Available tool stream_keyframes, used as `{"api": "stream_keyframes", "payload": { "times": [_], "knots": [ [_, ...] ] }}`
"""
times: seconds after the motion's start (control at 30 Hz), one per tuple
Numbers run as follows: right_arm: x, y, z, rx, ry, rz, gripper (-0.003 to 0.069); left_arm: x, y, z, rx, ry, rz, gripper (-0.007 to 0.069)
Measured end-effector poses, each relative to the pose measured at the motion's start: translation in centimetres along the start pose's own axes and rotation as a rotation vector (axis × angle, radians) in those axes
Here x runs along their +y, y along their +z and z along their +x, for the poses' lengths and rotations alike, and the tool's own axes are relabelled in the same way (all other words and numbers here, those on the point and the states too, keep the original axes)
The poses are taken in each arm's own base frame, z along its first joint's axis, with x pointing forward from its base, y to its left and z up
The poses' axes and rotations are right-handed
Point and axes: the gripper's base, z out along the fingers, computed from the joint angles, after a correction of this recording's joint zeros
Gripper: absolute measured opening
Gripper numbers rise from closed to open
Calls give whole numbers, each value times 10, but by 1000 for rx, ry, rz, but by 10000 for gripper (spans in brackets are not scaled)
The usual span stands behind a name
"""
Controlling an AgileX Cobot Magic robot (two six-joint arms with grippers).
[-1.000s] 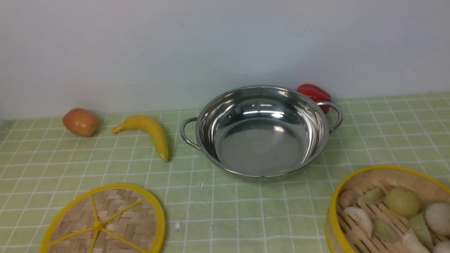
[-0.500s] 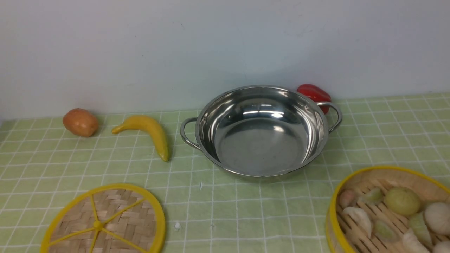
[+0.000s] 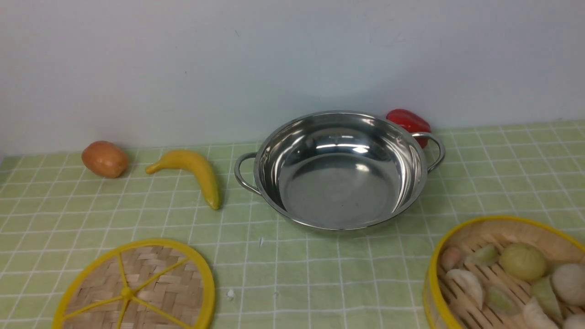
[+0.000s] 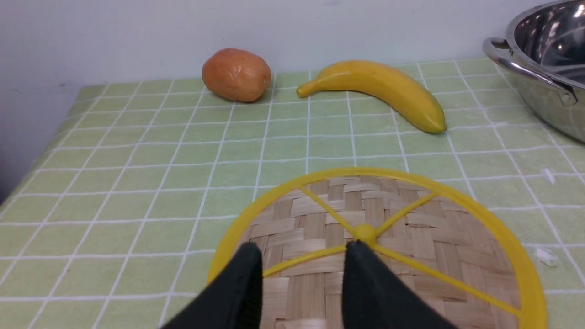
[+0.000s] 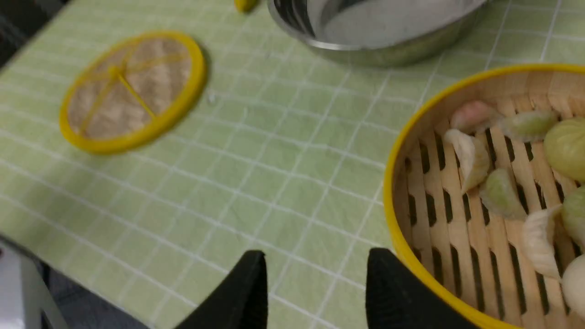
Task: Place the steamer in the pot on the green tablecloth, and put the lid on the steamer.
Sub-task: 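Reach for and grasp the rim of the bamboo steamer holding the buns with the right gripper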
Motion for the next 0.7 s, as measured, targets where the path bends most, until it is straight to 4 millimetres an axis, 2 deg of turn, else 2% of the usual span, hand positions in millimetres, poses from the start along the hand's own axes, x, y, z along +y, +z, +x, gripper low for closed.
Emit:
{"api": "stream_keyframes", "payload": {
  "times": [0.17,0.2,0.23,0.3,0.33,0.4,0.43,0.47,0.5,0.7],
  "knots": [
    [-20,43,-20,210,-100,-51,288,0,0,0,0,0,0,243],
    [-22,45,-20,220,-110,-50,288,0,0,0,0,0,0,243],
    [-29,57,-22,287,-117,-51,289,0,0,0,0,0,0,243],
    [-33,67,-23,339,-120,-57,293,0,0,0,0,0,0,243],
    [-35,83,-24,403,-150,-64,301,0,0,0,0,0,0,243],
    [-33,98,-23,461,-227,-63,312,0,0,0,0,0,0,243],
    [-33,100,-23,467,-233,-61,314,0,0,0,0,0,0,243],
    [-31,113,-21,521,-299,-35,325,0,0,0,0,0,0,243],
    [-31,114,-21,531,-304,-33,325,0,0,0,0,0,0,243],
    [-22,156,-23,641,-436,102,345,0,0,0,0,0,0,243]
  ]
}}
